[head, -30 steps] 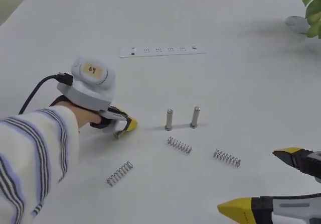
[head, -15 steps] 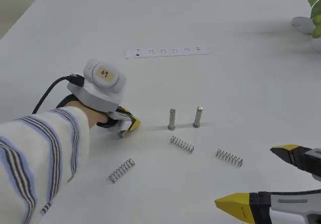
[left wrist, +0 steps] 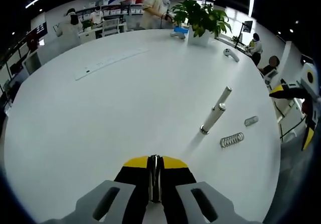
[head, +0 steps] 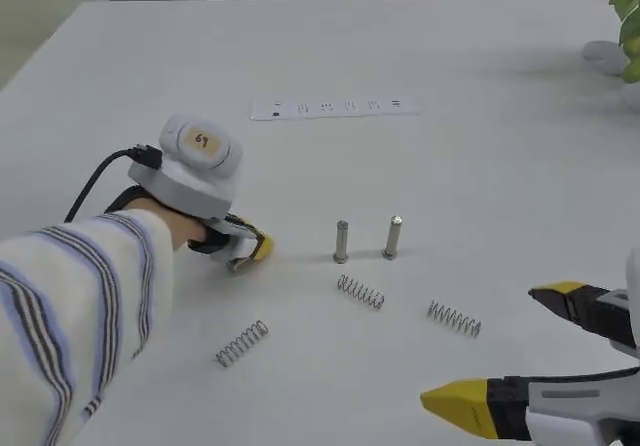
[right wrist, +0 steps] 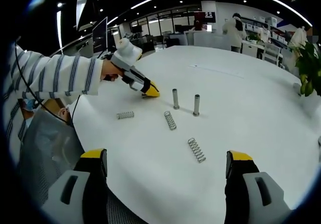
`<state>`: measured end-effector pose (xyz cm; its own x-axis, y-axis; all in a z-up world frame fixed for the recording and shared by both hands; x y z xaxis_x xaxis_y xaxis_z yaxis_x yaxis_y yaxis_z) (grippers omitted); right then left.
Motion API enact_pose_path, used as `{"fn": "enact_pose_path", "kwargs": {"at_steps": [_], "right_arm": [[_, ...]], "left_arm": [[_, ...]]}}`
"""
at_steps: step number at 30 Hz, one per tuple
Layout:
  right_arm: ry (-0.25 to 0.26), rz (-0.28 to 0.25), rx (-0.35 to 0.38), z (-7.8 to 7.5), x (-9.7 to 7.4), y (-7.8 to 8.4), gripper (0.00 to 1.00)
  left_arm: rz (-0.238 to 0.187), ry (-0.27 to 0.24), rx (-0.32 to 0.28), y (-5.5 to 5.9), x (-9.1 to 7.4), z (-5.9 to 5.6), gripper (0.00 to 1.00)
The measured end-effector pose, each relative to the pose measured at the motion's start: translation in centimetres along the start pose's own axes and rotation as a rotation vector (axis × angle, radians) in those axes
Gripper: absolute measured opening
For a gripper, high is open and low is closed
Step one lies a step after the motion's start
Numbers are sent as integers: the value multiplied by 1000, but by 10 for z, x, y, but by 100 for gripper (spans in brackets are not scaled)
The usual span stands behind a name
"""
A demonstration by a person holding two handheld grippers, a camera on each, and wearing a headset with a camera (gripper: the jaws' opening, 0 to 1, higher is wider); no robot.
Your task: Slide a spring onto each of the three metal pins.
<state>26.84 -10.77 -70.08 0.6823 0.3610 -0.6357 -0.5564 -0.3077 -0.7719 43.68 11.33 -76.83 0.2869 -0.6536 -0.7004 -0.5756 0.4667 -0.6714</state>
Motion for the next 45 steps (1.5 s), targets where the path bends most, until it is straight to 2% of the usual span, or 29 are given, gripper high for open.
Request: {"fn": "enact_pose_path", "kwargs": {"at_steps": [5, 13, 16, 21, 26, 33, 45], "right_arm": [[-1, -6, -7, -1, -1, -3, 98], [-9, 9, -26, 1, -2, -1, 98], [-8, -2, 18, 2, -2, -4, 99], [-5, -3, -18, 3, -2, -6, 99], [-11, -7, -16, 5, -4, -7, 99], [-8, -12, -27, 6, -4, -8, 99], [-3, -13, -43, 8, -6, -12, 99]], "left_arm": [[8, -3, 6, 1, -7, -2, 0], [-48, -2, -25, -7, -26, -1, 0], [-63, 9, -16, -9, -31, -4, 0], [-63, 7, 2, -9, -35, -9, 0], [-75, 17, 29, -14, -40, -13, 0], [-83, 33, 60, -17, -39, -15, 0], [-90, 60, 114, -25, -35, -29, 0]]}}
Point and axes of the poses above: the centre of the closed fingertips' face, and the gripper's own axes: x roughly forward along the fingers, z roughly to its left, y roughly out of its underside, the point moved 5 cm from there along -x, roughly backward along the fingers, and after that the axes turned 14 degrees about y, right-handed, at the moved point
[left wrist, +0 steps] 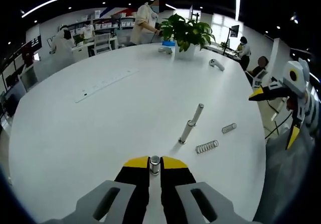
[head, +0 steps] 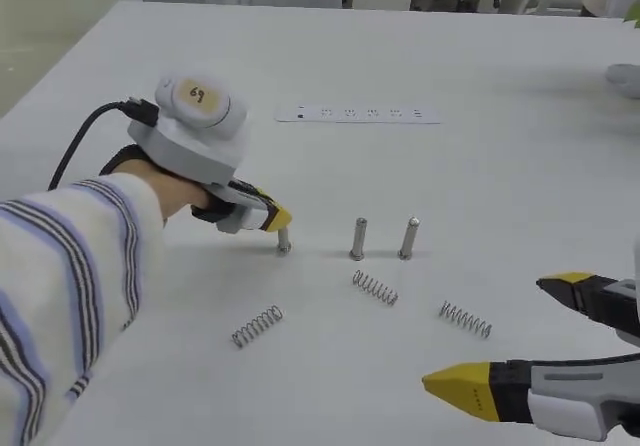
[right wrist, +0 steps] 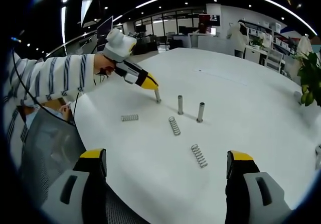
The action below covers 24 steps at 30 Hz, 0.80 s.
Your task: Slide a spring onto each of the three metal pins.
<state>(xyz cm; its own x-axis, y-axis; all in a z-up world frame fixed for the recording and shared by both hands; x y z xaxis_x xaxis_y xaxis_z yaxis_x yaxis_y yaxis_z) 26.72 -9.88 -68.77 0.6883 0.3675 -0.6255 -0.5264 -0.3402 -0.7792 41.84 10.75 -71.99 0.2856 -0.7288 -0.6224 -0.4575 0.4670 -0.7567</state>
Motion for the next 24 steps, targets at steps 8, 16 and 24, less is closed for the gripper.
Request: {"fn": "enact_pose_path", "kwargs": {"at_steps": [8, 16, 24], "right_arm": [[11, -5, 5, 0, -1, -1, 99], [10, -9, 7, 1, -1, -3, 98], [8, -13, 1, 1, -2, -4, 98]], "left_arm": [[20, 19, 33, -3, 5, -8, 0], [12, 29, 25, -5, 7, -11, 0], [32, 41, 18, 0, 14, -14, 0]]}}
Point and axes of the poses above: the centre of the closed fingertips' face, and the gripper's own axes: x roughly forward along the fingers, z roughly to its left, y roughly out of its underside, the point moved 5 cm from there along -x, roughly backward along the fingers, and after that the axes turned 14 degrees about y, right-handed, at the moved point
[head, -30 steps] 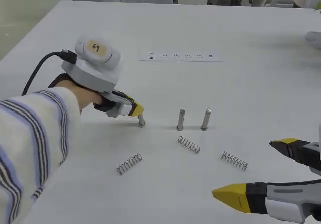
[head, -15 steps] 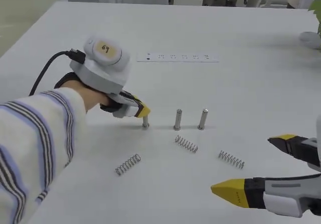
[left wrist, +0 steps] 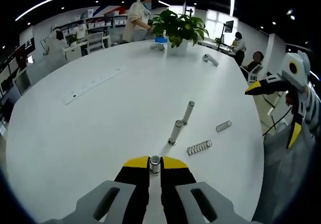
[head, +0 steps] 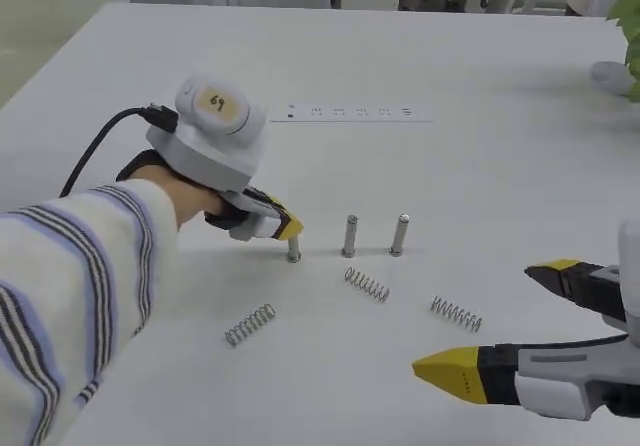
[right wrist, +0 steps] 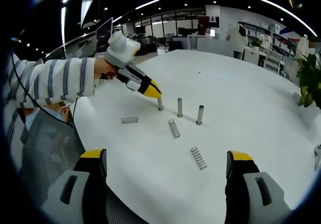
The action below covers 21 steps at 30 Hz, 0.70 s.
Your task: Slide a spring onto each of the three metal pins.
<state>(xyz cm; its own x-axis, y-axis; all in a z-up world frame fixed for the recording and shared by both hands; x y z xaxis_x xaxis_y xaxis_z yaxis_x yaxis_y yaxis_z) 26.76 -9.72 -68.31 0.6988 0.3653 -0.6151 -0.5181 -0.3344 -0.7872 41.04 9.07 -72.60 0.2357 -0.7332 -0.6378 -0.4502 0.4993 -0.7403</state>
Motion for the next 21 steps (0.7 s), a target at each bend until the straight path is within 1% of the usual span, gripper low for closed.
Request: {"fn": "enact_pose_path", "kwargs": {"at_steps": [4, 8, 10, 12, 14, 18, 21], "right_arm": [[-1, -3, 2, 0, -1, -1, 98], [3, -3, 2, -1, -2, -1, 98], [1, 2, 4, -1, -2, 0, 97], [-2, 2, 11, -1, -2, -1, 97], [-2, 2, 13, -2, -2, -1, 97], [-10, -4, 10, -1, -2, -2, 97], [-12, -5, 15, -1, -1, -2, 98]], "left_arm": [[-9, -5, 2, -2, 2, 2, 0], [-8, -16, 26, -3, 4, 2, 0], [-26, -29, 28, -5, 3, 3, 0], [-28, -19, 14, -5, 4, 2, 0], [-16, -20, 25, -3, 4, 2, 0], [-23, -24, 43, -2, 3, 0, 0], [-29, -25, 41, -2, 2, 0, 0]]}}
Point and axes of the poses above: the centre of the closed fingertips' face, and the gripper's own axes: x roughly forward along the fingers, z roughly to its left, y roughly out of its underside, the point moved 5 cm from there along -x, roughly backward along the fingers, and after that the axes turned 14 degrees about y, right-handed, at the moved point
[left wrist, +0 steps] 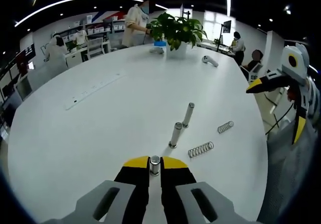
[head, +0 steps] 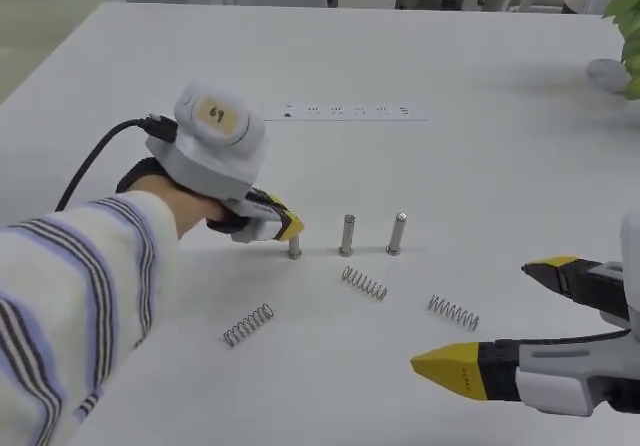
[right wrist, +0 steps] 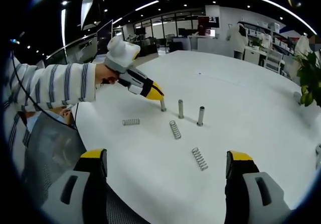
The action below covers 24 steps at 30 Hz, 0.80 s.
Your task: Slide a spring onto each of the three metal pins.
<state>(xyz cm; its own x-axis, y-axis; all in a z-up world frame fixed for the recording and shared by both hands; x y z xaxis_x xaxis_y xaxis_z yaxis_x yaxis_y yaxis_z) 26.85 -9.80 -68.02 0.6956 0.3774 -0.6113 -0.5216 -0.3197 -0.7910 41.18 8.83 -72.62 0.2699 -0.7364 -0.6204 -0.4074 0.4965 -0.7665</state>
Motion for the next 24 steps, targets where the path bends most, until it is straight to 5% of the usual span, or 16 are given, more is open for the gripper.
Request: {"fn": "enact_pose_path", "kwargs": {"at_steps": [24], "right_arm": [[-10, 22, -4, 2, 0, 6, 99]], "left_arm": [[-11, -3, 2, -1, 1, -2, 0]]}}
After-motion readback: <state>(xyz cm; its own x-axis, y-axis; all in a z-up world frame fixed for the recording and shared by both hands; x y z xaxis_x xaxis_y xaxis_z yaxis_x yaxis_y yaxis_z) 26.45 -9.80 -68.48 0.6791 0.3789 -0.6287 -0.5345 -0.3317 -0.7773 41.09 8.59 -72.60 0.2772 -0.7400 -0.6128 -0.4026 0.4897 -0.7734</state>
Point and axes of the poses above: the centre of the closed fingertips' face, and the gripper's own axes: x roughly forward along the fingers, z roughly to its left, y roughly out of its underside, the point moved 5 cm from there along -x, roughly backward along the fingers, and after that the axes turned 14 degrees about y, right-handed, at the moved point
